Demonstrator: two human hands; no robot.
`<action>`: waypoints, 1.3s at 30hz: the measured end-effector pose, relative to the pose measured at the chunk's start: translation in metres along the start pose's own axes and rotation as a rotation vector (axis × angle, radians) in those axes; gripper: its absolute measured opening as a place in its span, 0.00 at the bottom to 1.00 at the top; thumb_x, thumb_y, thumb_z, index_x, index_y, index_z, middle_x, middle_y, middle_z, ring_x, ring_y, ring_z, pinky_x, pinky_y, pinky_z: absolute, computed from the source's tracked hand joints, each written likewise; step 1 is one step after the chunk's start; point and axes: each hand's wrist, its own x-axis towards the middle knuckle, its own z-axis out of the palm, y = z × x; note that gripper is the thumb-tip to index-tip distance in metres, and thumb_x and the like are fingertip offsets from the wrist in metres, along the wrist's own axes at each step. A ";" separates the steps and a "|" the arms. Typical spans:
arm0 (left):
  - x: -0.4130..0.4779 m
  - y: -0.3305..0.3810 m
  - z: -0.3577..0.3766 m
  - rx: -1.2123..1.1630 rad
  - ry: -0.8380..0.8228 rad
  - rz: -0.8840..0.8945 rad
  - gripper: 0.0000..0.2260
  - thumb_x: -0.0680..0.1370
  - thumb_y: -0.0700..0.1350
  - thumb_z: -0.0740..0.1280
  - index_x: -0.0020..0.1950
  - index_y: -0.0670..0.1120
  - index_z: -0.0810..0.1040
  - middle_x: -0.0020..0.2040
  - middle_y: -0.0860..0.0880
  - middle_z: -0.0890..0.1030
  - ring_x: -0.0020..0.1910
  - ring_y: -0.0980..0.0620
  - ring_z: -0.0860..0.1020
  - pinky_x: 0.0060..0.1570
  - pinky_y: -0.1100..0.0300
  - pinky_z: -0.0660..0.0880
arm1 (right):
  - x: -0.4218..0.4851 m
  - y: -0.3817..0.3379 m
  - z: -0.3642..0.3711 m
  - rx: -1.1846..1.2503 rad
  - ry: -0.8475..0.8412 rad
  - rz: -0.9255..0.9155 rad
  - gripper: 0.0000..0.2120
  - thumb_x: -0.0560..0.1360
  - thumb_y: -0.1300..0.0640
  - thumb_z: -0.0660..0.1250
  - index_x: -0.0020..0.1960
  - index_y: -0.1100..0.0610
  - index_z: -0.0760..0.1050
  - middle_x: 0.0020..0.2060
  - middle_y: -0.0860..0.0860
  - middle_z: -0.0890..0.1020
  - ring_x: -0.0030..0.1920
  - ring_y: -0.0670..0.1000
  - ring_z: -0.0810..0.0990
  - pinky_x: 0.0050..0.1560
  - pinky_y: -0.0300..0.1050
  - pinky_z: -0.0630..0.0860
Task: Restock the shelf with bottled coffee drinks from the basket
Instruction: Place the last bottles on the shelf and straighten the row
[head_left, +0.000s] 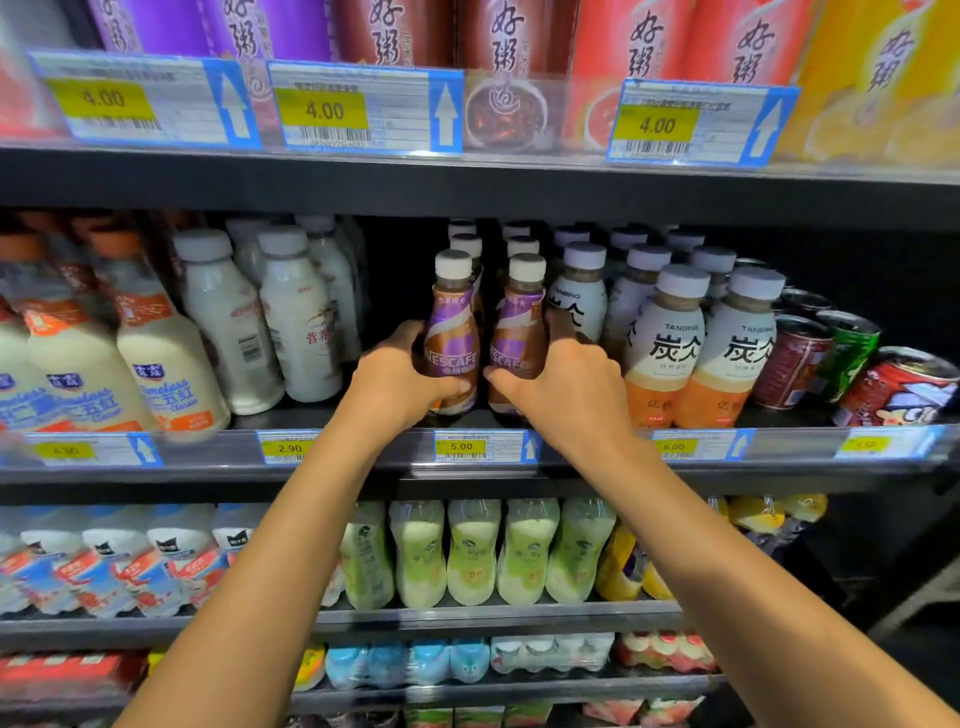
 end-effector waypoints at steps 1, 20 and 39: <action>0.000 0.000 0.000 0.005 -0.002 0.004 0.32 0.68 0.49 0.79 0.68 0.50 0.71 0.52 0.50 0.80 0.51 0.48 0.80 0.47 0.59 0.73 | -0.002 0.000 0.001 -0.050 0.018 -0.003 0.25 0.70 0.32 0.69 0.41 0.54 0.70 0.36 0.50 0.74 0.39 0.55 0.73 0.38 0.47 0.69; -0.002 0.001 0.007 0.078 -0.020 0.048 0.33 0.67 0.52 0.80 0.66 0.49 0.69 0.58 0.47 0.81 0.54 0.47 0.81 0.56 0.47 0.79 | 0.005 0.010 0.003 0.034 -0.108 -0.003 0.22 0.69 0.37 0.73 0.45 0.55 0.74 0.45 0.54 0.82 0.47 0.58 0.80 0.43 0.49 0.76; -0.004 0.002 0.010 0.124 0.021 0.055 0.32 0.68 0.52 0.79 0.67 0.48 0.69 0.58 0.46 0.81 0.55 0.46 0.80 0.53 0.52 0.78 | 0.006 0.009 0.000 0.098 -0.131 0.001 0.20 0.71 0.42 0.73 0.50 0.57 0.77 0.47 0.54 0.82 0.49 0.57 0.80 0.45 0.46 0.74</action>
